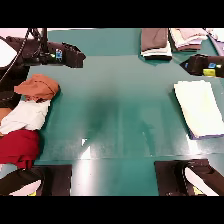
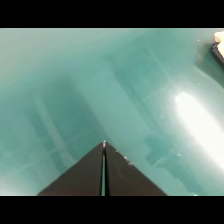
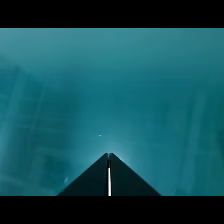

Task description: Fold the shirts.

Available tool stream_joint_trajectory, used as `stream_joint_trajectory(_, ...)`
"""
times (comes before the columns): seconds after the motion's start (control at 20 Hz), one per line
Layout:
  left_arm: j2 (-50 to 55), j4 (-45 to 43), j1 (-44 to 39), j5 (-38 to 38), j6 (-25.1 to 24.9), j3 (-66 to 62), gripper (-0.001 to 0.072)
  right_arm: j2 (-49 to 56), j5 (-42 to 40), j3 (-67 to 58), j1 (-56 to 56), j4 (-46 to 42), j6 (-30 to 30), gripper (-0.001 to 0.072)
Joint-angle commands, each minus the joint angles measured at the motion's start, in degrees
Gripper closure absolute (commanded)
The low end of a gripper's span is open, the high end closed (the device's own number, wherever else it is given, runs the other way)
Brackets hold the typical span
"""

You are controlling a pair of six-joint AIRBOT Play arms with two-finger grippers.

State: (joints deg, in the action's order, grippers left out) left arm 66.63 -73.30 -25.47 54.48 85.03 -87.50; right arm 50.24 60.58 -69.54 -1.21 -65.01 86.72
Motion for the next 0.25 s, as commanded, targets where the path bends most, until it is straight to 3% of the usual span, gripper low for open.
stream_joint_trajectory(0.0,0.0,0.0,0.0,0.0,0.0,0.0,0.0687,0.1,-2.4,-0.3,5.9,0.4,-2.0,0.0692)
stream_joint_trajectory(0.2,0.0,0.0,0.0,0.0,0.0,0.0,0.0687,0.1,-1.9,-0.3,5.9,0.5,-1.9,0.0691)
